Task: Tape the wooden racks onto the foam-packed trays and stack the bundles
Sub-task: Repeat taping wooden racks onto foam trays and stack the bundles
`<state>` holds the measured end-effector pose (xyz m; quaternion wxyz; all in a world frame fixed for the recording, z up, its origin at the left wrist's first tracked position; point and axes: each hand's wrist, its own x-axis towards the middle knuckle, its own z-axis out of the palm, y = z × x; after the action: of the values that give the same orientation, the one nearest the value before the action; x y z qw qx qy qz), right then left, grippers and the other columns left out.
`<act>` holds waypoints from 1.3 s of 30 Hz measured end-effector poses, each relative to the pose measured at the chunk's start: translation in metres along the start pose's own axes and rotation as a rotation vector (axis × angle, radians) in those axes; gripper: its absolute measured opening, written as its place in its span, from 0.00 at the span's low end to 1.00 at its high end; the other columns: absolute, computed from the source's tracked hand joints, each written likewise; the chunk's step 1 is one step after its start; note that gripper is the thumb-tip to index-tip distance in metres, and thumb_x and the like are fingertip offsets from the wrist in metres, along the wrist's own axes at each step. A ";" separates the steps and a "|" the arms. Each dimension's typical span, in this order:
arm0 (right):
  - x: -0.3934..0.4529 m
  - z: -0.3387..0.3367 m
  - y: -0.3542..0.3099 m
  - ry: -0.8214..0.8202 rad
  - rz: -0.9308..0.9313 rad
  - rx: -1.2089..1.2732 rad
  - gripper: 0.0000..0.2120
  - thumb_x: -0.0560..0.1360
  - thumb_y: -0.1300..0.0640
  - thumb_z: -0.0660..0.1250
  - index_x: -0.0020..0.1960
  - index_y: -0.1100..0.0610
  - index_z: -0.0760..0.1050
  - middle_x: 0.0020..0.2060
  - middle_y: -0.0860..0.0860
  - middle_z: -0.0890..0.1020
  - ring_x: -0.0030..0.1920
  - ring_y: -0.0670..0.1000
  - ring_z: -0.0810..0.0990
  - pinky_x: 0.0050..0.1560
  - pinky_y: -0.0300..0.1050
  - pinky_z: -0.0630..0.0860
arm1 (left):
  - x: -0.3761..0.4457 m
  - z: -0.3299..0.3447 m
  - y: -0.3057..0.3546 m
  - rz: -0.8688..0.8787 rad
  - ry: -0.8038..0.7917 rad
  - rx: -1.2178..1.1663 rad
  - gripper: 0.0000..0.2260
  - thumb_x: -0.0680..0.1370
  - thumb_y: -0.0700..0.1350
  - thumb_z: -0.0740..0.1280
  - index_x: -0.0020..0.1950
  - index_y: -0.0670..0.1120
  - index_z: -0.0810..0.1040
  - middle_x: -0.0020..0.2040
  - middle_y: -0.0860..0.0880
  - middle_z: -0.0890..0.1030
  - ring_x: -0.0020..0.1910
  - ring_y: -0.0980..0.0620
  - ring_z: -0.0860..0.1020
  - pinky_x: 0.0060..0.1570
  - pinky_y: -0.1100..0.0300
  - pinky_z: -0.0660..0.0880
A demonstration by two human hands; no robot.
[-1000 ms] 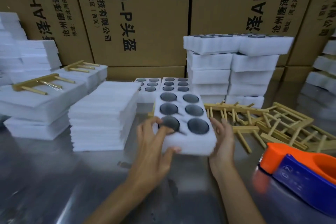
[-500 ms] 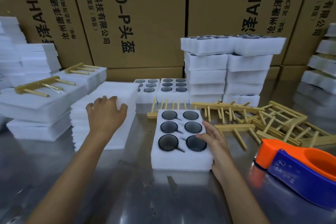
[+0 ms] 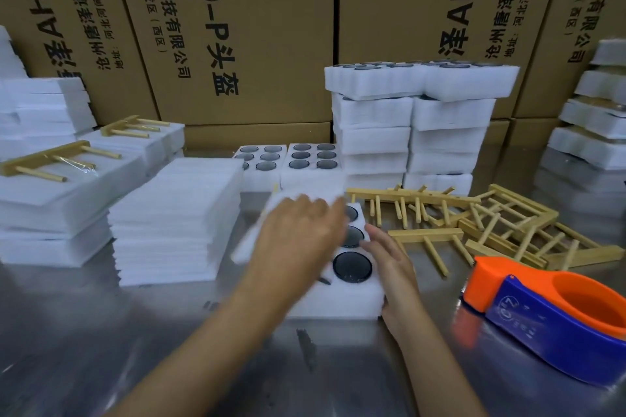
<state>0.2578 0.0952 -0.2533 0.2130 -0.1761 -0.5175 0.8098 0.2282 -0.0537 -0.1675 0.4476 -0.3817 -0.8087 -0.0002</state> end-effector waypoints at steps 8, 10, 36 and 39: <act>-0.003 -0.005 -0.002 -0.103 0.029 0.148 0.15 0.75 0.56 0.69 0.61 0.54 0.80 0.54 0.49 0.85 0.55 0.48 0.84 0.52 0.44 0.80 | -0.004 0.020 0.013 -0.232 -0.461 -0.925 0.11 0.74 0.68 0.58 0.54 0.71 0.71 0.49 0.63 0.78 0.48 0.62 0.73 0.50 0.63 0.72; -0.004 -0.003 0.001 -0.086 -0.002 0.066 0.19 0.71 0.61 0.73 0.61 0.50 0.79 0.54 0.47 0.85 0.53 0.50 0.84 0.49 0.46 0.81 | 0.008 0.037 -0.015 -0.396 -0.318 -1.014 0.03 0.77 0.58 0.63 0.49 0.68 0.74 0.47 0.64 0.79 0.45 0.62 0.76 0.46 0.70 0.70; -0.006 -0.004 -0.003 -0.201 -0.052 -0.158 0.14 0.69 0.58 0.75 0.52 0.44 0.83 0.56 0.37 0.81 0.51 0.45 0.84 0.42 0.37 0.79 | -0.022 0.134 -0.091 -0.872 0.236 -0.978 0.05 0.78 0.42 0.69 0.47 0.51 0.75 0.43 0.58 0.84 0.46 0.58 0.83 0.45 0.66 0.76; -0.008 -0.004 -0.004 -0.224 -0.007 -0.119 0.18 0.70 0.62 0.73 0.55 0.44 0.82 0.53 0.39 0.83 0.50 0.48 0.85 0.41 0.39 0.79 | -0.008 0.104 -0.094 -0.855 0.313 -1.179 0.06 0.78 0.42 0.71 0.51 0.51 0.77 0.50 0.51 0.84 0.52 0.51 0.83 0.49 0.52 0.81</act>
<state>0.2670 0.0954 -0.2501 0.1456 -0.0951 -0.5859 0.7915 0.0976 -0.0897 -0.2035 0.2393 -0.2062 -0.6792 -0.6625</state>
